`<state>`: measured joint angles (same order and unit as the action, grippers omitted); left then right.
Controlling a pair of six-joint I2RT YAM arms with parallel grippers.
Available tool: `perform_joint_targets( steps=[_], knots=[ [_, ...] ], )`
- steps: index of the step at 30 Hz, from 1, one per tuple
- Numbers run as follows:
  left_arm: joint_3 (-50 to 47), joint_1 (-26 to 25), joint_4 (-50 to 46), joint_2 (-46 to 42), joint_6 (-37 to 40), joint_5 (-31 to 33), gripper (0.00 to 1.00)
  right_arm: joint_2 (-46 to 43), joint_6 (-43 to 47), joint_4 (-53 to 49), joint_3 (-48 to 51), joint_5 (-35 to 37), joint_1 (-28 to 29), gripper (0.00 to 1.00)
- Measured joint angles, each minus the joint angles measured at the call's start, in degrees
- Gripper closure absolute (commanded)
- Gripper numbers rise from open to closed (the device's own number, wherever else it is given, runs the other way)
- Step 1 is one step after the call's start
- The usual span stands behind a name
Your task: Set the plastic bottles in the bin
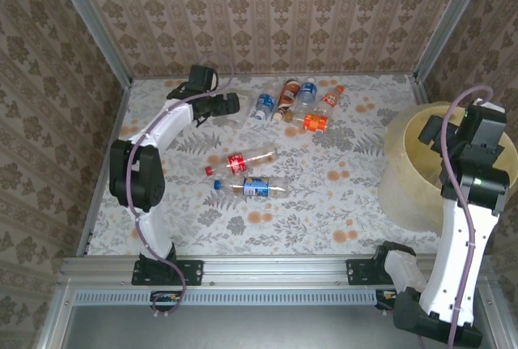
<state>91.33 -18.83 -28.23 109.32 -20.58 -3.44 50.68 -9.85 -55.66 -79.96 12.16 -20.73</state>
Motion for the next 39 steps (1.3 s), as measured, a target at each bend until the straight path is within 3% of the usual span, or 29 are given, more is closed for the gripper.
perform_joint_targets(
  steps=[7,11,14,24,39],
  knots=[
    [4.0,-0.5,-2.8,5.5,9.2,0.0,0.00,-5.7,-4.2,8.7,4.0,-12.7,0.2,0.00],
    [6.4,-2.4,-3.5,9.0,15.0,3.3,0.00,-5.9,-8.4,15.0,6.2,-23.1,1.6,0.00],
    [9.6,-3.6,-4.7,12.6,17.9,4.6,0.00,-5.5,-9.9,17.5,6.6,-26.9,3.8,0.00],
    [19.7,-4.0,-8.7,22.6,21.9,7.3,0.00,-5.2,-9.4,18.7,5.7,-27.1,7.8,0.00],
    [23.1,-4.0,-9.5,26.0,23.5,8.0,0.03,-4.0,-8.1,18.6,5.7,-26.1,10.6,0.00]
  ],
)
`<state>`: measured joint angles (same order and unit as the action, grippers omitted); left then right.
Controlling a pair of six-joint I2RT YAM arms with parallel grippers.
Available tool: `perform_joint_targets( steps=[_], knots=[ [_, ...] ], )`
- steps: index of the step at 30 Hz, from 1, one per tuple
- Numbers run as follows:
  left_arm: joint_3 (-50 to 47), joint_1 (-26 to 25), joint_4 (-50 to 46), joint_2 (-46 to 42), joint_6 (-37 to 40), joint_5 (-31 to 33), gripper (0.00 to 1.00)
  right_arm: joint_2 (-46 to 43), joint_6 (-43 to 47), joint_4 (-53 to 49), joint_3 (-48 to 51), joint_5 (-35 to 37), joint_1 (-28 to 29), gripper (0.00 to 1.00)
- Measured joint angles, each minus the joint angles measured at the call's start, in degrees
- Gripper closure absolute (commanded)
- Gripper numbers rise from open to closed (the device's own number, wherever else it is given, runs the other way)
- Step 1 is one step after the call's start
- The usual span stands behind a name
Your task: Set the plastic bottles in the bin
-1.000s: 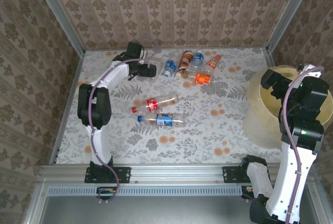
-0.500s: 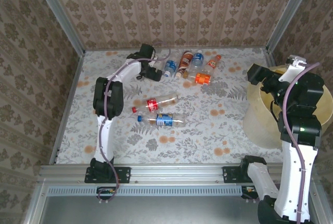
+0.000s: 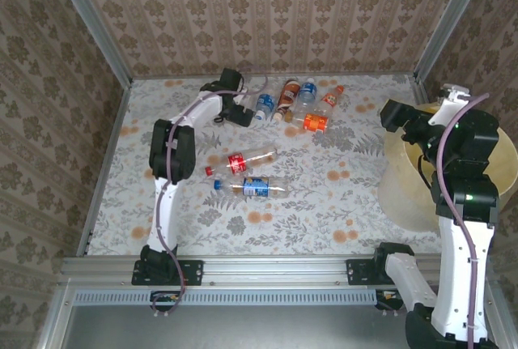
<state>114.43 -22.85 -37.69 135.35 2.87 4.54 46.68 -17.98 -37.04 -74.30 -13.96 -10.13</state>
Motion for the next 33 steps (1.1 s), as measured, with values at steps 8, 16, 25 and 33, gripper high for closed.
perform_joint_targets(
  steps=[8,16,25,33],
  knots=[
    [0.1,0.0,0.9,1.4,0.1,0.0,0.19,3.1,0.1,3.2,0.2,-1.8,7.1,0.00],
    [-5.7,0.0,7.0,-1.1,-1.7,0.4,0.26,10.3,1.9,9.8,0.5,-1.3,18.2,0.00],
    [-14.6,0.0,9.0,-6.8,-3.4,1.6,0.30,15.3,2.5,17.9,1.6,0.3,28.0,0.00],
    [-25.4,-0.4,11.4,-19.8,-6.2,1.8,0.31,22.9,-0.9,21.8,1.7,4.8,32.1,0.00]
  ],
)
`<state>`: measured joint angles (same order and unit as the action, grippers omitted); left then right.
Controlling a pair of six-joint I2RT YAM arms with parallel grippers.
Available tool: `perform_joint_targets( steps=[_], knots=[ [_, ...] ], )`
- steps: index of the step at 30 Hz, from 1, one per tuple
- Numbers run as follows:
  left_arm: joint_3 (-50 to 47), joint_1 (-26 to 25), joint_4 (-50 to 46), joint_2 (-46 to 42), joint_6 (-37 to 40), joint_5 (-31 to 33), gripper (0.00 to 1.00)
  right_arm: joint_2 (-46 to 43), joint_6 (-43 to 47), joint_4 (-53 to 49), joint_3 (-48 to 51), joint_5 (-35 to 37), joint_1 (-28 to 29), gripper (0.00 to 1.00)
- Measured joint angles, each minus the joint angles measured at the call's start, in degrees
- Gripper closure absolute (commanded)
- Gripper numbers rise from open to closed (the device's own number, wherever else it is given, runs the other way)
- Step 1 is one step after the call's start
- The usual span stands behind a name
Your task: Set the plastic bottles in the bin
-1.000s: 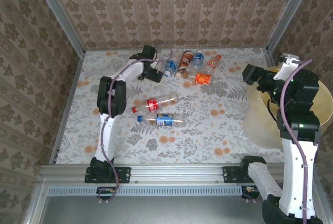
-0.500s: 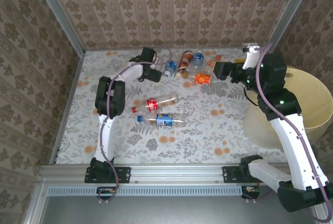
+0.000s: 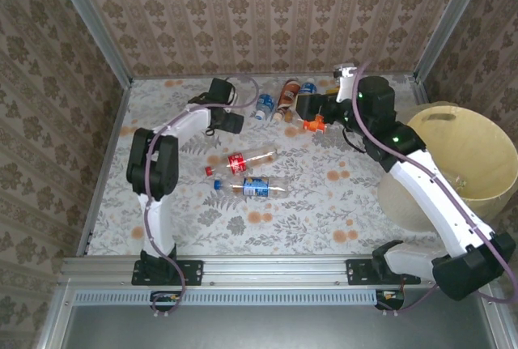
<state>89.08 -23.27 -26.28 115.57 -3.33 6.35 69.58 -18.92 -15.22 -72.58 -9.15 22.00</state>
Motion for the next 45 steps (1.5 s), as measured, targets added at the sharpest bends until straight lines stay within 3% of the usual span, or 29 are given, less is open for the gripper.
perform_joint_targets(
  steps=[13,24,34,41,45],
  knots=[
    [-11.0,-8.9,6.8,-21.7,-1.7,1.1,0.31,4.5,-9.3,6.3,0.0,2.2,0.5,0.00],
    [-18.1,-15.4,11.4,-34.7,-1.1,0.2,0.31,9.4,-15.1,9.2,-0.5,-5.1,0.8,0.00],
    [-21.5,-17.5,16.6,-37.3,1.6,-5.2,0.31,13.3,-17.3,9.7,-3.1,-11.2,0.8,0.00],
    [-21.5,-18.4,18.3,-37.3,2.7,-9.0,0.31,14.6,-18.5,17.0,-3.1,-18.8,1.9,0.00],
    [-21.5,-18.4,18.5,-37.2,3.0,-10.1,0.31,14.5,-18.0,17.9,-3.2,-19.1,2.3,0.00]
  ],
)
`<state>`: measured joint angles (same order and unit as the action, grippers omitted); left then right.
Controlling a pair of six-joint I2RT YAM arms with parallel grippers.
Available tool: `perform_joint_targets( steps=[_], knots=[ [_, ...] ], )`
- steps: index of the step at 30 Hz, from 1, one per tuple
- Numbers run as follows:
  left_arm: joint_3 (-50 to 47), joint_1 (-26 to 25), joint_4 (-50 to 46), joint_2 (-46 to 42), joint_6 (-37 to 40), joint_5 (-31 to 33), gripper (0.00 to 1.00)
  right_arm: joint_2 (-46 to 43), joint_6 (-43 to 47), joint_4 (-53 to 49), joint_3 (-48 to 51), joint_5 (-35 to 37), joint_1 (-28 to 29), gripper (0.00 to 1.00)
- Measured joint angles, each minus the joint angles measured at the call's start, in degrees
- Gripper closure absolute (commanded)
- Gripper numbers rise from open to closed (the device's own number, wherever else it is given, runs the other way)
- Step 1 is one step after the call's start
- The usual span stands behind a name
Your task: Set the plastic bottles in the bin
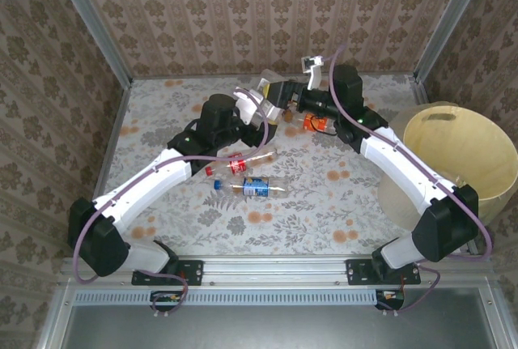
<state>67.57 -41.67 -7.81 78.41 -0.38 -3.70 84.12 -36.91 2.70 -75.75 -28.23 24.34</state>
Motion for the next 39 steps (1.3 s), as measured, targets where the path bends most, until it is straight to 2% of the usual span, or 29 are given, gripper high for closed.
perform_joint_targets(
  steps=[1,3,5,9,13,16,17,20,21,29,34,39],
  knots=[
    [0.0,0.1,0.0,0.1,0.0,-0.5,0.31,0.0,0.5,-0.9,-0.3,0.6,0.0,0.00],
    [0.0,0.1,0.5,0.1,0.0,-1.5,0.31,0.1,1.0,-2.5,-0.8,1.7,0.0,0.07],
    [0.0,0.1,1.1,0.1,0.0,-2.8,0.31,0.5,1.2,-3.5,-1.5,2.9,0.0,0.19],
    [0.0,0.1,2.2,0.2,0.0,-4.4,0.31,1.5,0.8,-4.7,-2.0,4.0,0.0,0.35],
    [0.0,0.1,2.9,1.3,0.0,-5.6,0.31,1.5,0.9,-5.2,-2.1,4.9,0.3,0.41],
    [0.5,0.1,3.2,2.2,0.0,-6.1,0.27,1.3,1.3,-5.9,-2.2,5.5,0.2,0.46],
    [0.9,0.1,3.2,2.6,0.0,-6.3,0.24,1.2,1.4,-6.2,-2.2,5.7,0.1,0.48],
    [2.8,0.1,2.7,3.9,0.0,-7.2,0.02,0.6,2.5,-6.6,-2.5,6.3,-0.3,0.49],
    [3.6,0.1,2.3,4.3,-0.5,-7.8,0.00,0.3,3.7,-6.8,-2.6,6.7,-0.3,0.50],
    [6.8,0.5,3.0,4.5,-3.6,-13.2,0.00,-3.0,10.2,-9.6,-2.5,11.2,-0.7,0.50],
    [2.9,1.7,9.5,1.4,-7.7,-17.2,0.00,-8.6,13.3,-11.0,-1.4,14.8,-3.5,0.52],
    [0.3,3.2,15.1,-2.2,-11.2,-16.3,0.00,-15.4,16.0,-12.6,0.0,17.6,-7.6,0.54]
  ],
)
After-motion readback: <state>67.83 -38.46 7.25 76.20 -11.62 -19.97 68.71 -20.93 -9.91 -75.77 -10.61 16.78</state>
